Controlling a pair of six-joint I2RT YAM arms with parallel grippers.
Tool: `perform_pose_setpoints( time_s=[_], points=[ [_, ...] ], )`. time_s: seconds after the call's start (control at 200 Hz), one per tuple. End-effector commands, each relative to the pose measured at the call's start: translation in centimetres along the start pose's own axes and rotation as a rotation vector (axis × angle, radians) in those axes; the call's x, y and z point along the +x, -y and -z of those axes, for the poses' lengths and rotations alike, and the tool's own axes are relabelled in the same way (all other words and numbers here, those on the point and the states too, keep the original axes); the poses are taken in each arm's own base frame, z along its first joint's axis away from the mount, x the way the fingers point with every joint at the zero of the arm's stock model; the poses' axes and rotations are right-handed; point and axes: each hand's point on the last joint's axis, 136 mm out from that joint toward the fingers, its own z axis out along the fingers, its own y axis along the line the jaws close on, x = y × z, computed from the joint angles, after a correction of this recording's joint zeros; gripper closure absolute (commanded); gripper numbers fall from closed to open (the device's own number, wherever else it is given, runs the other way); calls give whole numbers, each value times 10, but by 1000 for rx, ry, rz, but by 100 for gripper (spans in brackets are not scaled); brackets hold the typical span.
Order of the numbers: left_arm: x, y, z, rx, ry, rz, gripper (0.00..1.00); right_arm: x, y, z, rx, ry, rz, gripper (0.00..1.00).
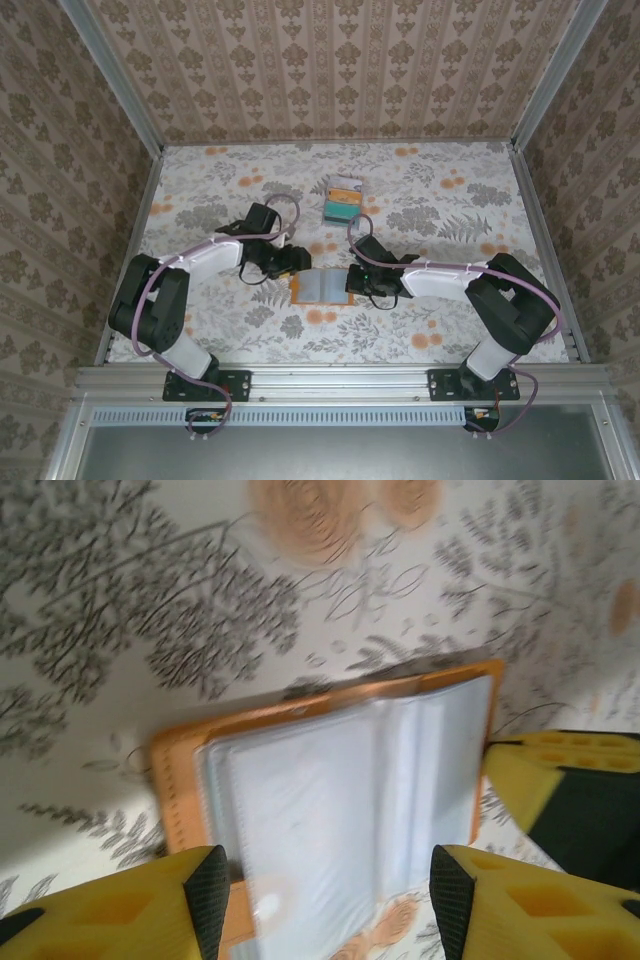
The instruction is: Take the credit cards out of the card holder
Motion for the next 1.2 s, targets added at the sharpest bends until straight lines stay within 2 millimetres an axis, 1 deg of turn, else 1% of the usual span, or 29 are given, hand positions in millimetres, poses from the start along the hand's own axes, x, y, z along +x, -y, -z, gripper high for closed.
perform_pose_setpoints(
  time_s=[0.0, 0.2, 0.435, 0.535, 0.89, 1.115, 1.14, 1.195],
  points=[
    [15, -12, -5, -39, -49, 1, 41, 1, -3, -1, 0, -9, 1, 94],
    [17, -10, -15, -27, -79, -2, 41, 1, -3, -2, 2, -10, -1, 94],
    [19, -2, -24, -13, -106, -21, 41, 2, -2, -2, 3, -10, 0, 94],
    [21, 4, -26, 3, -111, -35, 41, 3, -1, -3, 5, -13, -3, 94],
    [21, 35, -28, 69, -113, -105, 41, 5, 0, -4, 8, -16, -4, 94],
    [16, 68, -22, 146, -89, -178, 41, 6, 1, -4, 6, -13, -11, 94],
    [19, 76, -21, 176, -105, -187, 41, 6, 1, -4, 5, -13, -11, 94],
    [21, 84, -21, 194, -116, -207, 41, 7, 1, -3, 7, -14, -10, 94]
  ],
)
